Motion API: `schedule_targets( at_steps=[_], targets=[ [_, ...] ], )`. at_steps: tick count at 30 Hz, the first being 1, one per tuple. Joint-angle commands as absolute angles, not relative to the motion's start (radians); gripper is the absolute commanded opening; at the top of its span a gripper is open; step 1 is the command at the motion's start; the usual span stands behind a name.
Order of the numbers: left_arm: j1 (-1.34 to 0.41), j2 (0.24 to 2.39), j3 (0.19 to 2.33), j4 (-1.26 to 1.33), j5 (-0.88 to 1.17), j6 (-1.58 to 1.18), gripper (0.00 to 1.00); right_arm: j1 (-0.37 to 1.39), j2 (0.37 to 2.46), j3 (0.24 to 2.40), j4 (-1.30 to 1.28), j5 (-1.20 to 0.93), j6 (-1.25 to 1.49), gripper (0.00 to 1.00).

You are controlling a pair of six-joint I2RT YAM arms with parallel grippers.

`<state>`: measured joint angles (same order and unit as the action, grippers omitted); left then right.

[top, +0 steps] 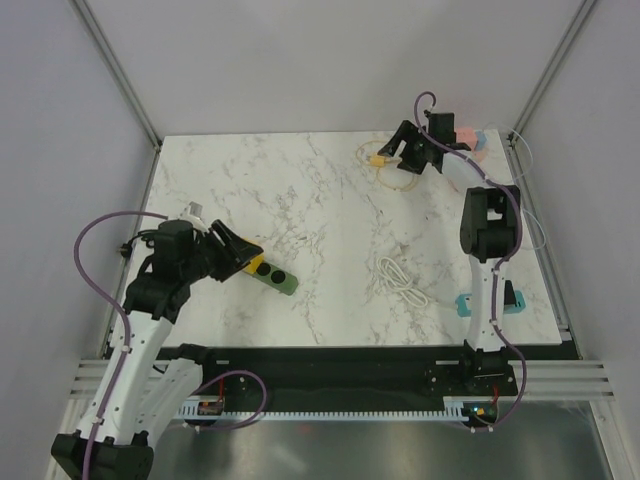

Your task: Pull the plug off the socket

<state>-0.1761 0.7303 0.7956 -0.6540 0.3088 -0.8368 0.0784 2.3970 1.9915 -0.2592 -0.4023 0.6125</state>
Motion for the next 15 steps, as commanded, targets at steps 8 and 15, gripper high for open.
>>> schedule_targets(
  at_steps=[8, 15],
  targets=[
    [-0.169, 0.994, 1.128, -0.946, -0.115, -0.847, 0.61, 0.156, 1.944, 1.637, -0.314, -0.289, 0.462, 0.91],
    [-0.032, 1.244, 1.304, -0.934, -0.229, -0.920, 0.76, 0.417, 1.706, 1.351, -0.232, -0.159, 0.455, 0.94]
  ],
)
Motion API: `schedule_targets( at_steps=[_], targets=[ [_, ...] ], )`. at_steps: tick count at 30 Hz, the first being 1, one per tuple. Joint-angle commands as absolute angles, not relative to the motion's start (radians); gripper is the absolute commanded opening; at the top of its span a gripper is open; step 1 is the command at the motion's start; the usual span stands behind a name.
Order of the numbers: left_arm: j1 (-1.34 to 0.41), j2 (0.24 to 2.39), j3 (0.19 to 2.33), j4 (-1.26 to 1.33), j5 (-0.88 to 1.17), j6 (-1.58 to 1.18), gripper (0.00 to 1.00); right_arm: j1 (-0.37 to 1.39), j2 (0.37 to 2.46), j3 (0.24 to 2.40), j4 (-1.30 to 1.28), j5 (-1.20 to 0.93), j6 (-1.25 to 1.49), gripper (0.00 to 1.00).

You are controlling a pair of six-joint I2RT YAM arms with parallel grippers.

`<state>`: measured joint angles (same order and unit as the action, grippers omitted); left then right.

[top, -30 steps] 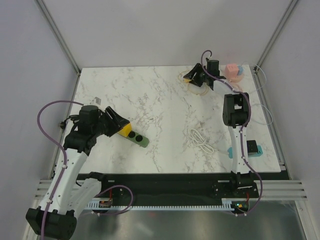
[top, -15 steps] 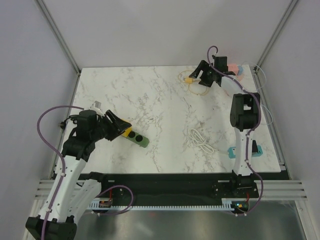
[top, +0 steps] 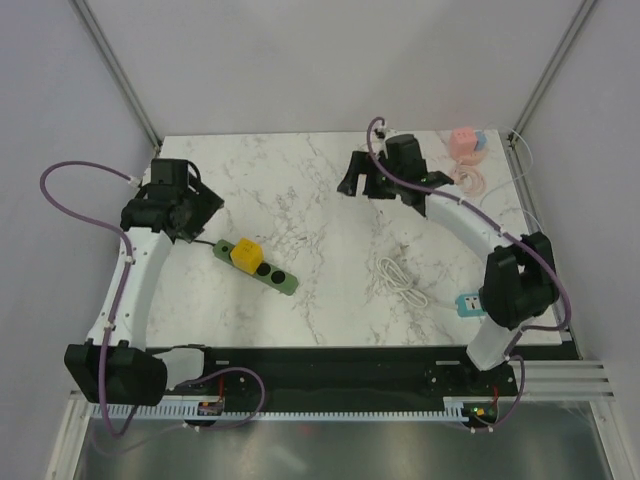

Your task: Pull the plug off the socket

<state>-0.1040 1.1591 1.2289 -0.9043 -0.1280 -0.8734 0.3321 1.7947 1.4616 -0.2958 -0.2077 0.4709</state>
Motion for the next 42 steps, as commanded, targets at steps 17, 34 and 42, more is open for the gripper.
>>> schedule_targets(
  at_steps=[17, 34, 42],
  targets=[
    [0.388, 1.660, 1.402, -0.592, -0.364, -0.689, 0.51, 0.618, 1.358, 0.890, -0.153, -0.160, 0.498, 0.98],
    [0.472, 1.919, 1.413, -0.434, -0.219, -0.597, 0.56, 0.621, 1.266, 0.897, -0.204, -0.138, 0.505, 0.98],
    [0.471, 1.960, 1.384, -0.437, -0.245, -0.632, 0.58, 0.621, 1.239, 0.867, -0.196, -0.140, 0.508, 0.98]
  ],
)
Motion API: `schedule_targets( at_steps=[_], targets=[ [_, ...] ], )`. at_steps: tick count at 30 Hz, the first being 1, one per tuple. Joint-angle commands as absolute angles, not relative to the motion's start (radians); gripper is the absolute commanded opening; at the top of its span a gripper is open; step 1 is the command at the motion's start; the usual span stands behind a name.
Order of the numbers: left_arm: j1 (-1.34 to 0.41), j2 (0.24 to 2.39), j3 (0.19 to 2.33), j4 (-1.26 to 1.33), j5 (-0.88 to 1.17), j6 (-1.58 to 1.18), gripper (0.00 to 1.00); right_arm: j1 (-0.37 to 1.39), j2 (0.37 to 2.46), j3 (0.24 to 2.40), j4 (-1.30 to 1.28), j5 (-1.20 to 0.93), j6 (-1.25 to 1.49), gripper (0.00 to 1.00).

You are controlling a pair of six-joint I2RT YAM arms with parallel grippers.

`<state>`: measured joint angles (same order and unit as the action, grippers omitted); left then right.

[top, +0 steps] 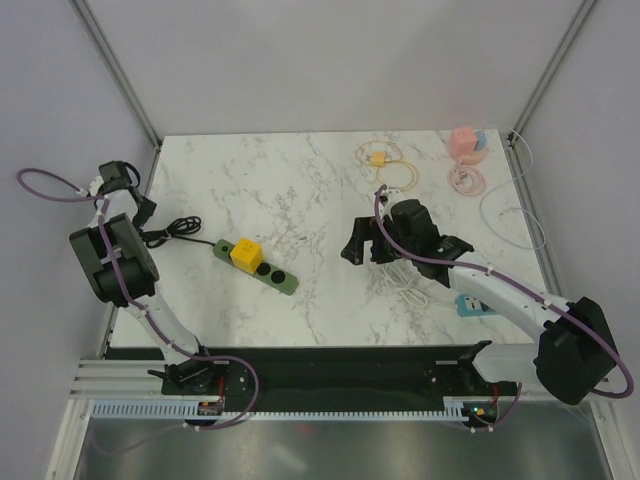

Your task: Pull the plug off the socket

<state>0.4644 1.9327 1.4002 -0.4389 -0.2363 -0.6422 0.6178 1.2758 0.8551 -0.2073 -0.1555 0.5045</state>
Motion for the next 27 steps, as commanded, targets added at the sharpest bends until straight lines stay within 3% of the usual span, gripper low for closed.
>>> schedule_targets(
  at_steps=[1, 9, 23, 27],
  targets=[
    [0.472, 1.973, 1.382, -0.440, -0.248, -0.640, 0.58, 0.621, 1.239, 0.865, -0.196, -0.141, 0.506, 0.98],
    [0.471, 2.002, 1.385, -0.448, -0.244, -0.632, 0.52, 0.621, 1.243, 0.853, -0.184, -0.149, 0.512, 0.98],
    [0.489, 2.105, 1.453, -0.522, -0.144, -0.745, 0.51, 0.621, 1.224, 0.825, -0.181, -0.147, 0.531, 0.98],
    [0.488, 2.108, 1.456, -0.523, -0.137, -0.741, 0.43, 0.621, 1.229, 0.816, -0.170, -0.155, 0.537, 0.98]
  ],
)
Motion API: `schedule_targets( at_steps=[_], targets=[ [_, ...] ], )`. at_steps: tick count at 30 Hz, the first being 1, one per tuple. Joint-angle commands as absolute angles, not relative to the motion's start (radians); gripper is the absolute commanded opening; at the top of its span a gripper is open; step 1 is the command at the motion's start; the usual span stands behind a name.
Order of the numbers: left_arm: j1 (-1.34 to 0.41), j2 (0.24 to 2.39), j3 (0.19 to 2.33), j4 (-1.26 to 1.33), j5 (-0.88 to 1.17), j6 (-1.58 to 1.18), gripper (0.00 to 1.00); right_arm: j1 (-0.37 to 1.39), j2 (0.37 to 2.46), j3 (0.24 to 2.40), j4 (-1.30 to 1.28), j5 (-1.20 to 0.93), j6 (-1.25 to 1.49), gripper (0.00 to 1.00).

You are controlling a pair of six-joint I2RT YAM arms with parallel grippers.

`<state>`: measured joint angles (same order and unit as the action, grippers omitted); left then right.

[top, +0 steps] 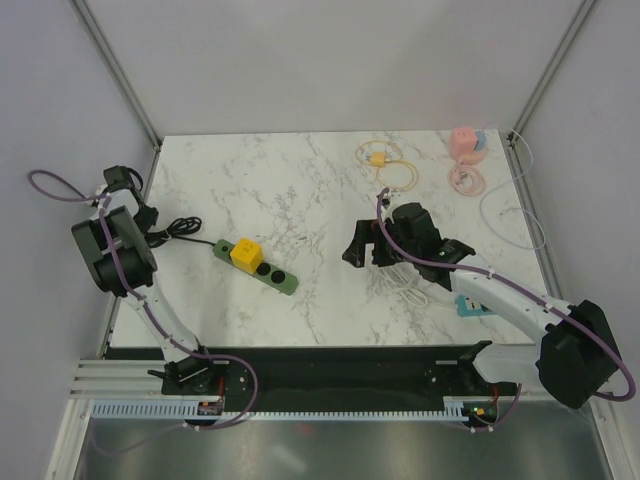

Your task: Pull the plug off the socket

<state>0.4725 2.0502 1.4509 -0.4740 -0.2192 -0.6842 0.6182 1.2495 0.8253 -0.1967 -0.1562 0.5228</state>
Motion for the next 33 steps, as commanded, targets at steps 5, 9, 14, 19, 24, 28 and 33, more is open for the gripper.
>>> schedule_targets(
  at_steps=[5, 9, 14, 19, 24, 28, 33],
  targets=[
    [0.488, 2.135, 1.465, -0.549, -0.092, -0.741, 0.32, 0.621, 1.223, 0.811, -0.161, -0.152, 0.537, 0.98],
    [0.486, 2.105, 1.440, -0.551, -0.101, -0.752, 0.05, 0.623, 1.218, 0.804, -0.161, -0.153, 0.535, 0.98],
    [0.468, 1.976, 1.402, -0.551, -0.163, -0.736, 0.02, 0.623, 1.216, 0.801, -0.158, -0.150, 0.531, 0.98],
    [0.422, 1.895, 1.316, -0.551, -0.170, -0.775, 0.02, 0.621, 1.235, 0.807, -0.150, -0.147, 0.526, 0.98],
    [0.331, 1.824, 1.252, -0.555, -0.218, -0.821, 0.02, 0.621, 1.233, 0.813, -0.152, -0.149, 0.526, 0.98],
    [0.270, 1.780, 1.247, -0.560, -0.268, -0.825, 0.02, 0.621, 1.227, 0.807, -0.156, -0.147, 0.519, 0.98],
    [0.196, 1.740, 1.256, -0.560, -0.314, -0.808, 0.02, 0.621, 1.224, 0.795, -0.158, -0.143, 0.517, 0.98]
  ],
)
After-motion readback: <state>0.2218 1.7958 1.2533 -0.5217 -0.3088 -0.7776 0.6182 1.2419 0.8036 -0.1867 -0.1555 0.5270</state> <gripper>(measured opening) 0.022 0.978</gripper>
